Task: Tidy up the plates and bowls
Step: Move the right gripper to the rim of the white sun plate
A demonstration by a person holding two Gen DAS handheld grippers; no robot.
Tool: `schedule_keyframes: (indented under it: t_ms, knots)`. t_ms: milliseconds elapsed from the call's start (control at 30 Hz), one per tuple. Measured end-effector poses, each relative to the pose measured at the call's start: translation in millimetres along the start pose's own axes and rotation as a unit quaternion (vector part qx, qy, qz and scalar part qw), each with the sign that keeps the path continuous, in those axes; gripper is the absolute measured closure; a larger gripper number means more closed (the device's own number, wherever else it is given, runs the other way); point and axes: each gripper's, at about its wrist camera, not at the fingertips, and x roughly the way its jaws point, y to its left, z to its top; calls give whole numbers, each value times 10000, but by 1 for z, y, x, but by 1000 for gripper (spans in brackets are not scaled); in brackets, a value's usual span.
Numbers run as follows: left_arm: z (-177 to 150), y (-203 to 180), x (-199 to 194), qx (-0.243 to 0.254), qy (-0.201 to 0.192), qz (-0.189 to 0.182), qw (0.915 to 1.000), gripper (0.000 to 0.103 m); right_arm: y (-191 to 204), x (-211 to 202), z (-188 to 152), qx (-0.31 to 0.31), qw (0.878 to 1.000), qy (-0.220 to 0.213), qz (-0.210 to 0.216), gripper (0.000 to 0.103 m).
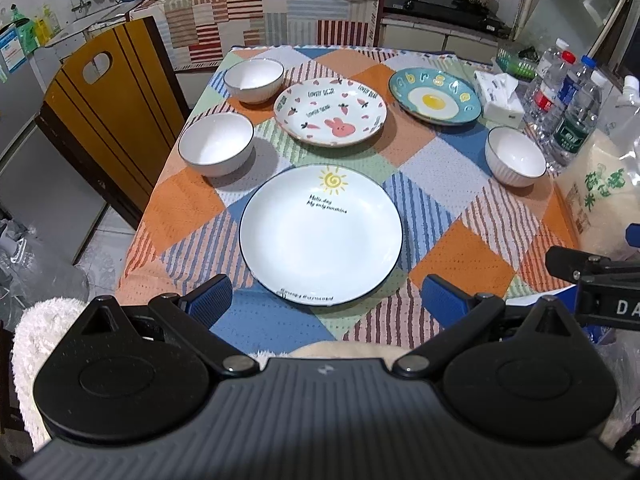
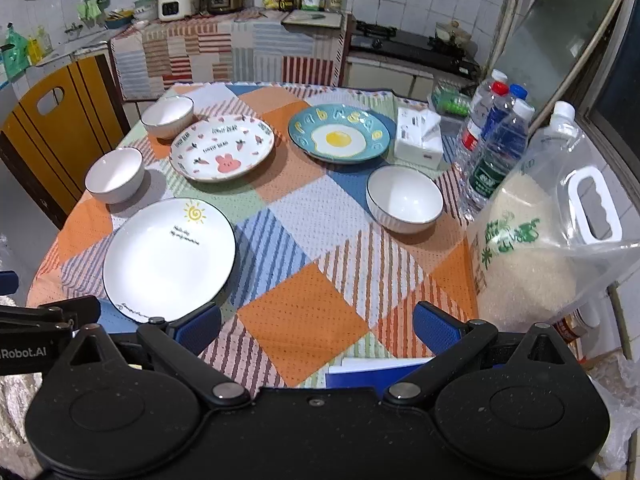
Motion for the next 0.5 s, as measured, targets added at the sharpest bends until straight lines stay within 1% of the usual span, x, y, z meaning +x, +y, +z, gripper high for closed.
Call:
schedule_keyframes:
  t_ms: [100, 167, 200, 233, 300, 367, 400, 433, 500]
  knots:
    - [8, 8, -1, 121, -189, -38, 9997, 2, -2, -6, 4, 51, 9993, -311, 206, 0]
    - [16, 17, 3, 291, -211, -177, 9992, 2, -5, -10, 8, 121, 9975, -569, 394, 0]
    - [21, 23, 8, 395, -207, -273, 9986, 2, -6, -11, 10, 120, 9964, -668, 516, 0]
    - [26, 29, 12, 495, -219, -308, 9981, 2, -7, -12, 12, 91, 9938, -821, 743, 0]
    - [34, 38, 22, 710, -296, -208, 9968, 2, -8, -12, 14, 7, 9842, -1252, 1253, 0]
    - [44, 48, 38, 1000, -294, -58, 9945, 2, -10, -5, 15, -39, 9706, -1667, 1735, 0]
    - [49, 53, 46, 1067, -243, -53, 9940, 2, -10, 2, 17, -32, 9673, -1691, 1891, 0]
    - [54, 57, 55, 1094, -179, -31, 9938, 2, -9, 12, 21, -80, 9662, -1604, 2017, 0]
    - [62, 66, 73, 1112, -85, -173, 9936, 2, -4, 39, 30, -155, 9693, -1257, 2109, 0]
